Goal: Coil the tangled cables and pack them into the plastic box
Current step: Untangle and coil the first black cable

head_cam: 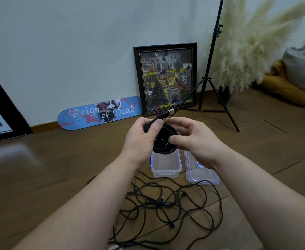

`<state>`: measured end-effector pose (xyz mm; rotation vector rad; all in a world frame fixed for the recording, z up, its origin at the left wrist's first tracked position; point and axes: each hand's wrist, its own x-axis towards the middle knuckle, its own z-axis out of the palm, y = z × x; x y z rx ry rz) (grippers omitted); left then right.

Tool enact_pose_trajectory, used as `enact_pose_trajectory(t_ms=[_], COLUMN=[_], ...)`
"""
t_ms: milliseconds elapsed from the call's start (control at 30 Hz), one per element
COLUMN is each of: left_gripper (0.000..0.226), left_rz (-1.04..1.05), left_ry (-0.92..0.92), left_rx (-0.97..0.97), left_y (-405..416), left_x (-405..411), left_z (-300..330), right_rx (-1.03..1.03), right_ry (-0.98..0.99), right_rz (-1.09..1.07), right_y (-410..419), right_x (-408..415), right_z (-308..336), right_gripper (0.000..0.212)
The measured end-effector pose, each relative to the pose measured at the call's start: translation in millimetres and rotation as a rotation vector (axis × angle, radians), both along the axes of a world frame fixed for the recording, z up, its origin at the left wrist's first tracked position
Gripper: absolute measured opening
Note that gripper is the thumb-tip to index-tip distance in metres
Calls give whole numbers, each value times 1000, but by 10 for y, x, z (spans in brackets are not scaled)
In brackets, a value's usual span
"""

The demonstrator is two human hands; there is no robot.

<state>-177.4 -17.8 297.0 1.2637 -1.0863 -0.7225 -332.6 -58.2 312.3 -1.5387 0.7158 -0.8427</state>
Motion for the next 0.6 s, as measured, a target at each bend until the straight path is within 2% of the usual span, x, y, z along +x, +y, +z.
enact_pose_trajectory(t_ms=[467,600], left_gripper=[15,18], left_rz=[15,18], left_ry=[24,70], left_rx=[-4,-9], left_y=[-10,-11], left_x=[4,-5], left_z=[21,32], right_rx=[-180,-456], right_ry=[22,178], right_rz=[-86,-260], right_y=[-23,17], right_x=[75,125], right_z=[-100,-99], right_gripper=[48,41])
